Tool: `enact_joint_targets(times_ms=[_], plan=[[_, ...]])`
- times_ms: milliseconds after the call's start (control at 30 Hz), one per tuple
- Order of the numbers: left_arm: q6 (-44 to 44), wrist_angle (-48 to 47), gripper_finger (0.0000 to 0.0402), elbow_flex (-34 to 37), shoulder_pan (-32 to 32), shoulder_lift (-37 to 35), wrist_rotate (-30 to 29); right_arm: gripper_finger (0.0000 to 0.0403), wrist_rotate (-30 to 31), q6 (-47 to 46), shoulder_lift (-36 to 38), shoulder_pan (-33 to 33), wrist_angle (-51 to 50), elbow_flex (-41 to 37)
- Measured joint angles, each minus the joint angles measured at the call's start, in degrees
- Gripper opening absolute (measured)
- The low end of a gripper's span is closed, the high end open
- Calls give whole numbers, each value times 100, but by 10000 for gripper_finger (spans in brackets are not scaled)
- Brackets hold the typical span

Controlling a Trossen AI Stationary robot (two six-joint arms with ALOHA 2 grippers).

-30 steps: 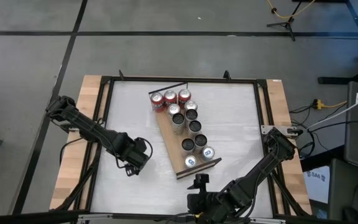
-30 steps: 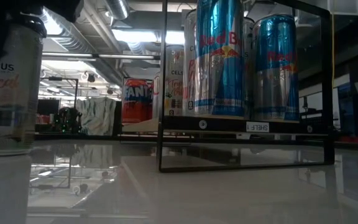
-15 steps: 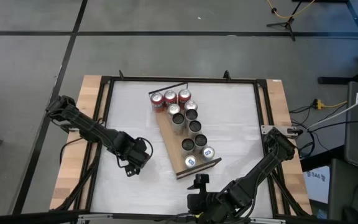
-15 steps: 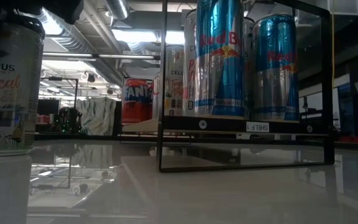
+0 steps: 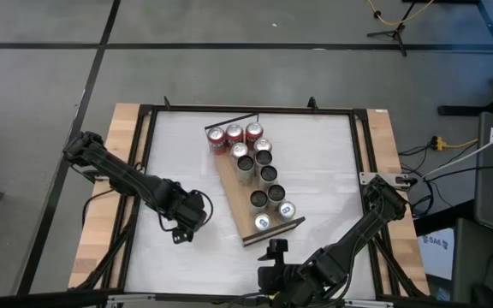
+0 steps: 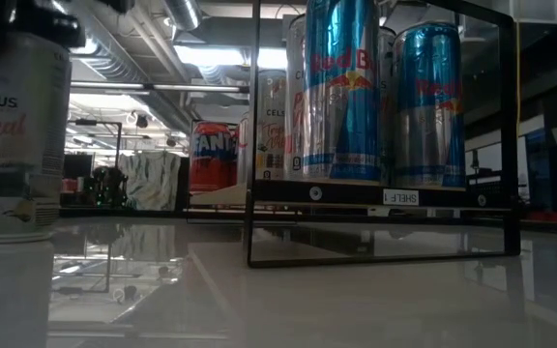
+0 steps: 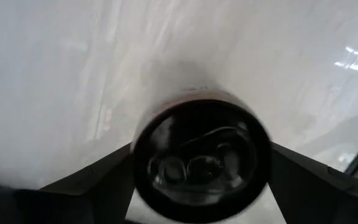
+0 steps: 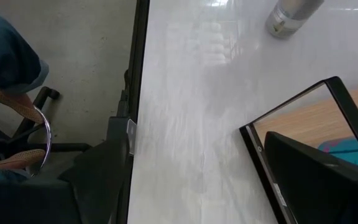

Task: Place canned beverage on shelf
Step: Align the yellow soda can with the other yellow soda can

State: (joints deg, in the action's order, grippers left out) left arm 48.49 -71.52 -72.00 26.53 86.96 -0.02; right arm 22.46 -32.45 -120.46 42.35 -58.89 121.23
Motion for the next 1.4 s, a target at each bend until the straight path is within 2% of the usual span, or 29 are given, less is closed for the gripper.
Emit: enact_joint_targets(times_ms=[300, 733, 933, 1067, 1233, 1400], plan=[[-753, -41, 320, -631, 2, 0, -239, 367, 0, 0, 0, 0, 2, 0], [-846, -47, 320, -647, 13, 0, -269, 367, 0, -2, 0, 0, 2, 0], [-817, -47, 320, -648, 4, 0, -760, 367, 0, -2, 0, 0, 2, 0], [-921, -47, 320, -650, -34, 0, -821, 367, 0, -2, 0, 0, 1, 0], [-1302, -45, 320, -650, -66, 0, -841, 367, 0, -2, 0, 0, 2, 0], [-2154, -43, 320, -650, -68, 0, -845, 367, 0, -2, 0, 0, 1, 0]])
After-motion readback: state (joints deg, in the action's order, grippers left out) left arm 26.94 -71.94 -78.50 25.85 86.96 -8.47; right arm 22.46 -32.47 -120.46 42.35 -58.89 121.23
